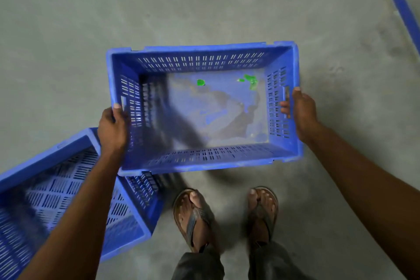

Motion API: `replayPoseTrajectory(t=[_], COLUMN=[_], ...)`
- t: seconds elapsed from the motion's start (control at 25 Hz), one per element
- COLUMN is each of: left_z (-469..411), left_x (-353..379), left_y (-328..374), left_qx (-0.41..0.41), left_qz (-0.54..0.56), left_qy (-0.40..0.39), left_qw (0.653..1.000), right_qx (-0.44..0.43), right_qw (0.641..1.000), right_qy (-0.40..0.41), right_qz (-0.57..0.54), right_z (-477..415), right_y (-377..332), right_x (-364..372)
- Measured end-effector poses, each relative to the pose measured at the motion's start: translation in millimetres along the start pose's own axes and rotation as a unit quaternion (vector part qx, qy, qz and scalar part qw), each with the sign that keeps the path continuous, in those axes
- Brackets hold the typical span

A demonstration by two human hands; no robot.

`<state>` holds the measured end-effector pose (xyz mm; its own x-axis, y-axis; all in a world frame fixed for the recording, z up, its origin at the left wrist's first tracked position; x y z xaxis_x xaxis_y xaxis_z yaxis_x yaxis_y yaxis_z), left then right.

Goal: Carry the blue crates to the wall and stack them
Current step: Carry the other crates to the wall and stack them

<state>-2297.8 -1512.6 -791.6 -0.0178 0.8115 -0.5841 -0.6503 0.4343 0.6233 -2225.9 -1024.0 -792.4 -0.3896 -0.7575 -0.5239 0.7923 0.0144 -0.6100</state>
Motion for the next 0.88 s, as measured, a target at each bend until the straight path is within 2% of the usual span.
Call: replayPoseTrajectory(t=[0.12,0.24,0.32,0.44,0.56,0.76,0.88], left_z=[-10,5,25,49,89,176,239], left_x=[-5,-19,-34,-61,-88,-149,-179], left_y=[3,32,66,123,187,283,333], left_qx=[-0.056,-0.026,-0.020,-0.094,-0.161,-0.134,-0.108], left_qz=[0.113,0.077,0.092,0.140,0.123,0.094,0.088], left_qy=[-0.072,-0.105,-0.106,-0.158,-0.242,-0.234,-0.247], left_qw=[0.989,0.991,0.990,0.973,0.949,0.958,0.959], right_qx=[0.060,0.060,0.061,0.093,0.092,0.078,0.059], right_qw=[0.993,0.989,0.986,0.975,0.971,0.967,0.973], right_qy=[-0.092,-0.122,-0.133,-0.172,-0.191,-0.191,-0.174], right_qz=[-0.053,-0.063,-0.082,-0.101,-0.107,-0.149,-0.138], right_z=[-5,7,23,57,97,180,229], right_y=[2,-16,-42,-91,-138,-195,-216], right_x=[-4,-30,-58,-101,-157,-255,-319])
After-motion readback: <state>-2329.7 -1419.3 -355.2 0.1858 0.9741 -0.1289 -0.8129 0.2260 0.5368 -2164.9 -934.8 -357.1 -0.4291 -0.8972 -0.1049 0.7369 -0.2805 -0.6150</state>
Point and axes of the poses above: each hand's wrist, its own z-axis away from the middle knuckle, its own x-axis out of the palm, y = z × x, the point moved 5 cm from there along -z, towards the middle knuckle, and after that the axes turned 3 degrees about -x, right-handed, at the moved point
